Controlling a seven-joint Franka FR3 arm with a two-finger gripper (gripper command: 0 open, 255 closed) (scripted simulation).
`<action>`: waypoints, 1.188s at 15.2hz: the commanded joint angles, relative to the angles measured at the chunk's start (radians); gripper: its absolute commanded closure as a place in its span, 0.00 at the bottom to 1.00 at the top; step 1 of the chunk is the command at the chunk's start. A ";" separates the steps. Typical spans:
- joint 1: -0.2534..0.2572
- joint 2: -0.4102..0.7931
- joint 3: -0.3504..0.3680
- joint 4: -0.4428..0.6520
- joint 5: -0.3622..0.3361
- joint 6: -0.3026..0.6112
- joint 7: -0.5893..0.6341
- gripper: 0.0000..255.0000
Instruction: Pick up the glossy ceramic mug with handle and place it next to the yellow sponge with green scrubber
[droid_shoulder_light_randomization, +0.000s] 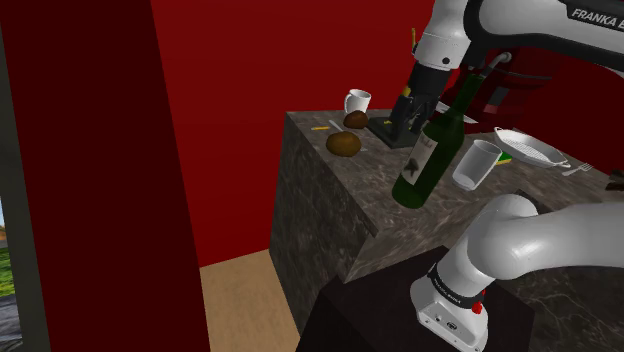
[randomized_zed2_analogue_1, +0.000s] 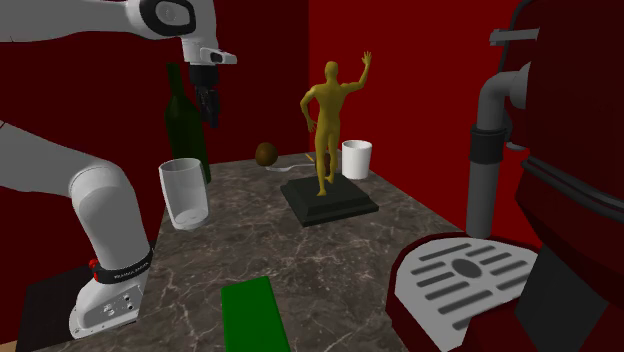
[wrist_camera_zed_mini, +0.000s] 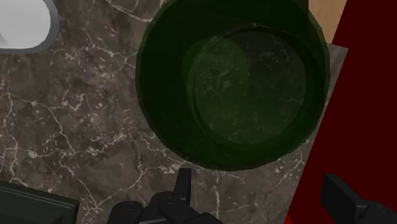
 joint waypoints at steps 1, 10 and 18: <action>0.000 0.000 0.000 0.000 0.000 0.000 0.000 0.00; -0.050 0.264 -0.140 0.150 -0.080 0.101 -0.158 0.00; -0.081 0.534 -0.248 0.366 -0.088 0.145 -0.297 0.00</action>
